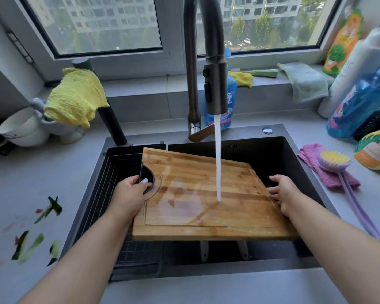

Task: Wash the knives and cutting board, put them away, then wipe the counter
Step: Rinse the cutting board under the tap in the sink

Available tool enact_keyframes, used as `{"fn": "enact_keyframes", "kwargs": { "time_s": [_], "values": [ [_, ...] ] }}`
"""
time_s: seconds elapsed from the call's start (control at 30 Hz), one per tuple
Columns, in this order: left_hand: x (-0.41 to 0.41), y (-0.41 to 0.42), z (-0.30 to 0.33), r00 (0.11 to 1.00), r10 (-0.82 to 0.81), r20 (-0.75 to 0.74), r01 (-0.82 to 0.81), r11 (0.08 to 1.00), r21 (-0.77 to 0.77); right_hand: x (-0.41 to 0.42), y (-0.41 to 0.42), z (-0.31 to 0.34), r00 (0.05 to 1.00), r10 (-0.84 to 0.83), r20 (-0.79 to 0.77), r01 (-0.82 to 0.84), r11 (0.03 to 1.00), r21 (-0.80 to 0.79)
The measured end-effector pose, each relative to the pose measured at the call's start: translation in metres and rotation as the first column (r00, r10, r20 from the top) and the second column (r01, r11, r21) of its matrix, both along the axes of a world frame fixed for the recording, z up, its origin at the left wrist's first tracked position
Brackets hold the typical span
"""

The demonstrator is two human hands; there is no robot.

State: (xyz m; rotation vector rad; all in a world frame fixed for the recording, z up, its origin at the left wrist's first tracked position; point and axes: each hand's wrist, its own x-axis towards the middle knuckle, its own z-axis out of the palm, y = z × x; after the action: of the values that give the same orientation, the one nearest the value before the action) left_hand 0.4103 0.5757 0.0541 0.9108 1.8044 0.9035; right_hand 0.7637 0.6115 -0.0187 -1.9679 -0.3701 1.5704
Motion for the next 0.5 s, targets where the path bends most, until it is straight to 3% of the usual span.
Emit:
{"fn": "enact_keyframes", "kwargs": {
  "time_s": [0.23,0.5],
  "values": [
    [0.013,-0.012,-0.029,0.988,-0.128,-0.084,0.118,0.987,-0.107,0.023,0.013,0.031,0.989,-0.092,0.116,0.081,0.992,0.095],
    [0.018,-0.019,-0.036,0.962,-0.213,-0.170,0.197,0.975,-0.108,0.031,0.011,0.038,0.989,-0.106,0.103,0.092,0.986,0.137]
  ]
}}
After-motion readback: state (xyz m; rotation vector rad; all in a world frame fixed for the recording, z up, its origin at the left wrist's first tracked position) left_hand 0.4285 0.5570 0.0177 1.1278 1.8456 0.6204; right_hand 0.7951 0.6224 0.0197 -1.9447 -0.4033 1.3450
